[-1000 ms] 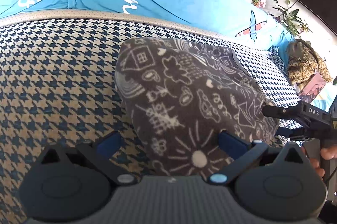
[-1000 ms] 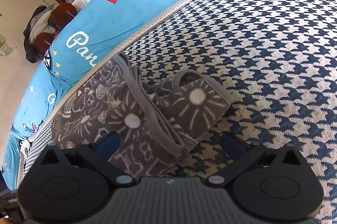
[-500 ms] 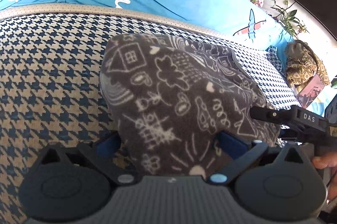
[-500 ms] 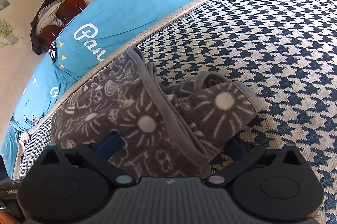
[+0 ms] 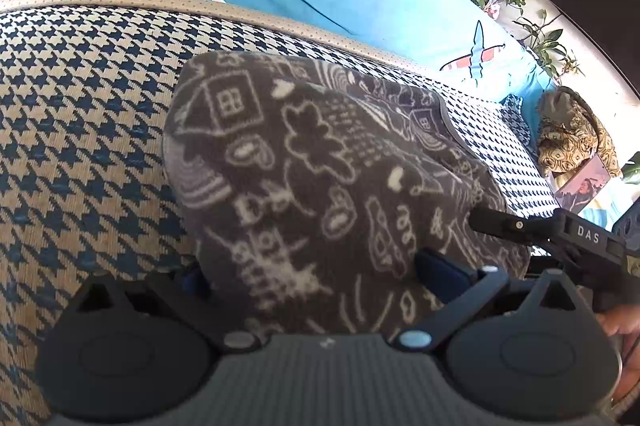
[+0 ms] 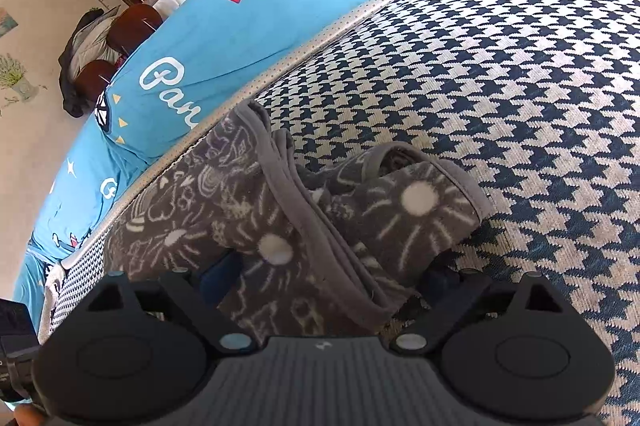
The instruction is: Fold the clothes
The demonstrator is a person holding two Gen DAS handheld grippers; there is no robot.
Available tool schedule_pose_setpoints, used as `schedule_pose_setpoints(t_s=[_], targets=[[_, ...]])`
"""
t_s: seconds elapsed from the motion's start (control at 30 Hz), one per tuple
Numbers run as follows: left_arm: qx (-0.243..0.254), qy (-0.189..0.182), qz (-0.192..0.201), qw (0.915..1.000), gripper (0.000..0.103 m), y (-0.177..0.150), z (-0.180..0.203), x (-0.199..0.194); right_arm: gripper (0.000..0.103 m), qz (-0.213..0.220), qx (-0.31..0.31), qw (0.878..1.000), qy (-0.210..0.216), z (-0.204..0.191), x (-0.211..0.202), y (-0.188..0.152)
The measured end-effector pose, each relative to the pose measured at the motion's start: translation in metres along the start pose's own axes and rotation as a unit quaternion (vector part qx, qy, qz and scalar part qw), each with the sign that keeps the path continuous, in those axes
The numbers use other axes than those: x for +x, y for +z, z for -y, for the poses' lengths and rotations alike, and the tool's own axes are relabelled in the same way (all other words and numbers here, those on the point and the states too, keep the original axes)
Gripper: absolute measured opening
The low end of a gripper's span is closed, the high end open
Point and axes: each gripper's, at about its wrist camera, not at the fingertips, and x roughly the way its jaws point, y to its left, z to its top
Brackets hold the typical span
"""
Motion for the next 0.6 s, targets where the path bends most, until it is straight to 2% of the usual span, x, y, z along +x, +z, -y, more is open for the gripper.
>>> schedule_pose_setpoints(t_s=[0.13, 0.2, 0.27, 0.33, 0.37, 0.43, 0.5, 0.6], targets=[[-0.009, -0.003, -0.002, 1.0, 0.103, 0.001, 0.0, 0.005, 0.099, 0.002, -0.018, 1.0, -0.011, -0.007, 0.004, -0.002], [0.0, 0.003, 0.002, 1.0, 0.103, 0.001, 0.004, 0.006, 0.098, 0.005, -0.03, 0.999, -0.021, -0.012, 0.006, -0.004], [0.012, 0.011, 0.006, 0.9999, 0.103, 0.001, 0.01, 0.006, 0.093, 0.011, -0.041, 0.999, -0.028, -0.015, 0.006, -0.005], [0.028, 0.018, 0.014, 0.9993, 0.094, 0.0, 0.017, 0.004, 0.077, 0.019, -0.051, 0.998, -0.03, -0.015, 0.002, -0.005], [0.036, 0.022, 0.019, 0.9989, 0.092, 0.0, 0.02, 0.002, 0.074, 0.023, -0.055, 0.998, -0.031, -0.015, 0.0, -0.004], [0.047, 0.028, 0.029, 0.9981, 0.082, -0.001, 0.025, -0.003, 0.054, 0.035, -0.063, 0.997, -0.027, -0.016, -0.005, -0.004], [0.052, 0.033, 0.039, 0.9973, 0.074, -0.002, 0.028, -0.009, 0.045, 0.048, -0.08, 0.995, -0.023, -0.021, -0.011, -0.005], [0.059, 0.039, 0.053, 0.9961, 0.064, -0.002, 0.032, -0.018, 0.039, 0.064, -0.116, 0.991, -0.031, -0.033, -0.018, -0.007]])
